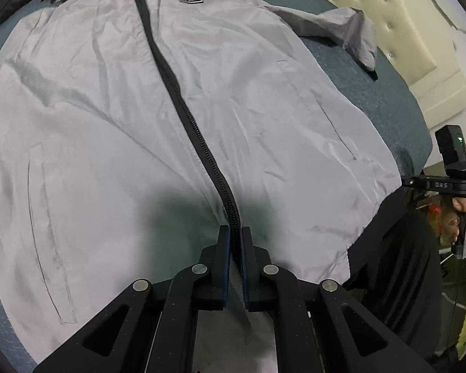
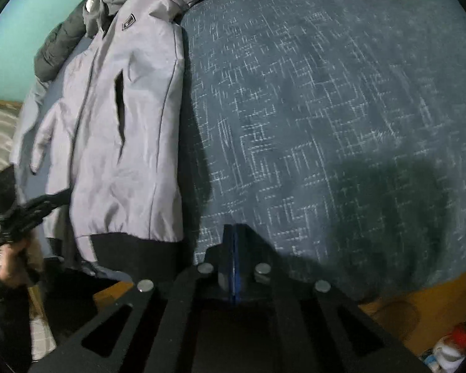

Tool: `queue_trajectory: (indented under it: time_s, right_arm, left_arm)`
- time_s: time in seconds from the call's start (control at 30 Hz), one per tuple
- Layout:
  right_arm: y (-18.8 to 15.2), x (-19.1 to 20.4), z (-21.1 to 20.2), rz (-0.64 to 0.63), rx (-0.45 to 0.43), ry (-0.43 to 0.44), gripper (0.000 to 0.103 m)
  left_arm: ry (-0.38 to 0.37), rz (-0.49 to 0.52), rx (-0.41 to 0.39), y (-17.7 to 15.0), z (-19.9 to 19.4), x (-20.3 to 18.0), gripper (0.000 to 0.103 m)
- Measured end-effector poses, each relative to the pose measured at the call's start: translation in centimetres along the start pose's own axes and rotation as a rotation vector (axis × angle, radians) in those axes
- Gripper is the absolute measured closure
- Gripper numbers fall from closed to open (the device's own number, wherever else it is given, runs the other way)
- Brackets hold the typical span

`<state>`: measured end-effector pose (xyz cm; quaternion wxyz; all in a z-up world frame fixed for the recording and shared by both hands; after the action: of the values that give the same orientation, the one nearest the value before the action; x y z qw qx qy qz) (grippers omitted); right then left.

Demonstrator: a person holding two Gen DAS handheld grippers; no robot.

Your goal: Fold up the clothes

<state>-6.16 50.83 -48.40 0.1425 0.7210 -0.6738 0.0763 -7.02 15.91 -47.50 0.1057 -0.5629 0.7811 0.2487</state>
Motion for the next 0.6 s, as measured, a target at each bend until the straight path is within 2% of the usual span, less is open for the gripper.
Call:
queue_trajectory:
  time_s: [0.1,0.13,0.2,0.23,0.27,0.3,0.37,0.47,0.6]
  right_arm:
    - [2.4,-1.1,-2.6,0.038,-0.083,0.022,0.102]
    - [3.2,-1.5,-3.6,0.051,-0.111,0.028,0.099]
    - [5.9,-3.7,-5.7,0.113,-0.174,0.018,0.082]
    - [7.2,-5.0,-6.7,0.147,-0.203,0.007,0.065]
    - [9.0,-6.6,-8.0,0.191,-0.245,0.005,0.057]
    - [10.3,-7.5,-8.7,0.227,-0.275,0.018,0.057]
    - [12.9,-9.5,-10.0,0.306,-0.332,0.043,0.054]
    - [16.8,-13.1,-10.7,0.444,-0.398,0.07,0.042]
    - [20.1,-17.4,-9.1,0.618,-0.421,0.102,0.041]
  left_arm:
    - [-0.011,-0.018,-0.017,0.1,-0.8,0.3,0.093]
    - [-0.013,-0.024,-0.023,0.2,-1.2,0.3,0.093]
    - [-0.021,-0.035,-0.039,0.7,-2.1,0.4,0.09]
    - [-0.011,-0.036,-0.05,1.1,-2.6,0.5,0.089]
    - [-0.006,-0.038,-0.064,1.5,-3.3,0.7,0.08]
    - [-0.01,-0.043,-0.081,2.0,-4.0,0.9,0.072]
    - [-0.007,-0.059,-0.117,3.2,-5.4,1.5,0.062]
    - [0.015,-0.068,-0.161,5.0,-7.1,2.8,0.061]
    - [0.045,-0.097,-0.218,7.0,-8.9,5.2,0.058]
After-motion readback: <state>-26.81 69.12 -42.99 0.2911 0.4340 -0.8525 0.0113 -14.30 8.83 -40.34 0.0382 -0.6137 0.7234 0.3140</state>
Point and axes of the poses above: each gripper's, at about its wrist camera, not at the fingertips, and z roughly the way its jaws point, x to its left, y to its top, the point moved 10 cm from there along z, roughly the way its jaws point, and after that the axes turned 7 degrees about -y, right-handed, at the moved point
